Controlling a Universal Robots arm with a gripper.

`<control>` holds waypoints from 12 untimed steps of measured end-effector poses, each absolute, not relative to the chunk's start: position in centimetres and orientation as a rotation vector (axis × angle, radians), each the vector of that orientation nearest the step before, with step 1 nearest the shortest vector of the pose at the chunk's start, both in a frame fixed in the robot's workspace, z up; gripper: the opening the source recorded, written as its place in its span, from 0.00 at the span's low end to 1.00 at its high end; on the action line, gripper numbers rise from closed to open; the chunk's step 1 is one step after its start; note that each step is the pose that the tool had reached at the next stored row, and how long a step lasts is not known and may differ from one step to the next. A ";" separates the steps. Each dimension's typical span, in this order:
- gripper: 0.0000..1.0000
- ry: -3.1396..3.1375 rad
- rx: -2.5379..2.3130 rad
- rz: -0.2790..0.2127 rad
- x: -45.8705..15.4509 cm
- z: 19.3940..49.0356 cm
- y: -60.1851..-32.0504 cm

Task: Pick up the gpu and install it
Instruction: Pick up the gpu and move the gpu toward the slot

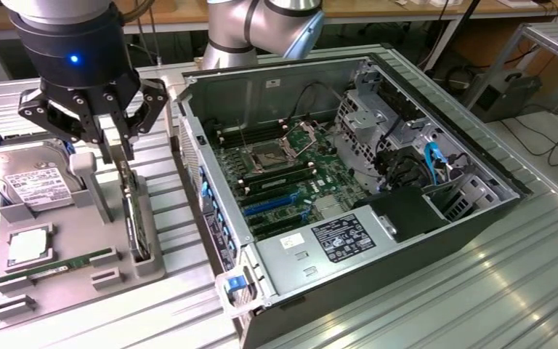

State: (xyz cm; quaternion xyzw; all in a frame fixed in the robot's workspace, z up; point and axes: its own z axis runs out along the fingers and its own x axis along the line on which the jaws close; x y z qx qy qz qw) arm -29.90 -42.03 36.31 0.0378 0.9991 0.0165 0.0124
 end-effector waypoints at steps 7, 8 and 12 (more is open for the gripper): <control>0.30 3.114 0.124 0.051 -30.1 34.7 -42.0; 0.30 3.114 0.125 0.051 -30.1 34.5 -42.0; 0.30 3.114 0.126 0.051 -30.2 33.6 -42.0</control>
